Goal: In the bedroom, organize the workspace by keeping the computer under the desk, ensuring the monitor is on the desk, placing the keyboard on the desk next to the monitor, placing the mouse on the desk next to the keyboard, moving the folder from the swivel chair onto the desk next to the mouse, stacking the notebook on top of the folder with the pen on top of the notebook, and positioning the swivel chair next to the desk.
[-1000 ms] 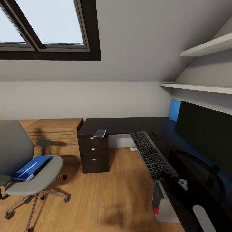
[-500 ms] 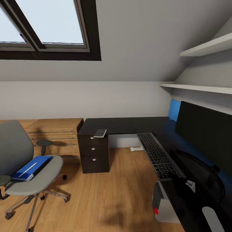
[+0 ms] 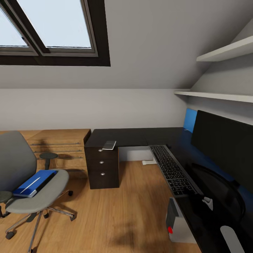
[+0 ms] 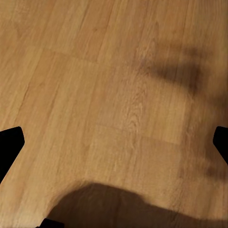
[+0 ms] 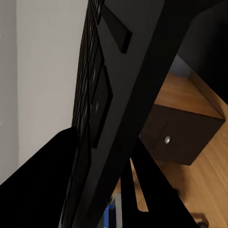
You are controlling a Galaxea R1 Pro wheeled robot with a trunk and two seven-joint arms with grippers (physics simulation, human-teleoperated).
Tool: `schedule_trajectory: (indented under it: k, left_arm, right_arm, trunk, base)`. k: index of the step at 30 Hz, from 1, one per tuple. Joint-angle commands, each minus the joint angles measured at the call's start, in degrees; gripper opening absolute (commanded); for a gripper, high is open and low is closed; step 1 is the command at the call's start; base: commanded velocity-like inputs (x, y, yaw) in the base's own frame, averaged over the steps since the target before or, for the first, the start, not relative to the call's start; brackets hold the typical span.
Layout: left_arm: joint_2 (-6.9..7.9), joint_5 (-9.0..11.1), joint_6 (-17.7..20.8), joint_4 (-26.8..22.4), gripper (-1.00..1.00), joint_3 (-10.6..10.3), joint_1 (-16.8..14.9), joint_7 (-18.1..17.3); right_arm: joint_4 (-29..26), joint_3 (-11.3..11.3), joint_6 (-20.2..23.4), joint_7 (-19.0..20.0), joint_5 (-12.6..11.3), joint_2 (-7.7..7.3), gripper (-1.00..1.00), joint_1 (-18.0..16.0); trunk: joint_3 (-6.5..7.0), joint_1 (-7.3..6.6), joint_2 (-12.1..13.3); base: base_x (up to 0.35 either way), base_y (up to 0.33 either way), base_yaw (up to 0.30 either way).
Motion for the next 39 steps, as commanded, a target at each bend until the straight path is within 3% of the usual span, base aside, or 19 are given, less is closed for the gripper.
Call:
schedule_trajectory:
  k: [1,11,25,39]
  left_arm:
    - [-0.03,0.58,-0.11,-0.06,1.0,0.02,0.01,0.05]
    - [-0.03,0.58,-0.11,-0.06,1.0,0.02,0.01,0.06]
    - [-0.03,0.58,-0.09,-0.06,1.0,0.02,0.02,0.04]
    - [-0.03,0.58,-0.02,-0.06,1.0,0.02,0.02,0.04]
  right_arm:
    - [0.01,-0.13,0.46,0.16,-0.29,0.01,-1.0,-0.04]
    - [0.7,-0.14,0.48,7.19,0.08,-0.12,-1.0,-0.04]
    - [1.5,-0.13,-0.01,7.45,0.22,-0.09,-1.0,-0.04]
    - [2.94,-0.14,-0.26,5.72,0.15,-0.09,-1.0,-0.04]
  trunk:
    - [-0.05,0.0,-0.03]
    - [-0.05,0.0,-0.03]
    - [-0.05,0.0,-0.03]
    - [-0.05,0.0,-0.03]
  base:
    - [0.0,0.0,0.0]
    - [0.0,0.0,0.0]
    - [-0.009,-0.007,0.0]
    - [-0.239,-0.156,0.0]
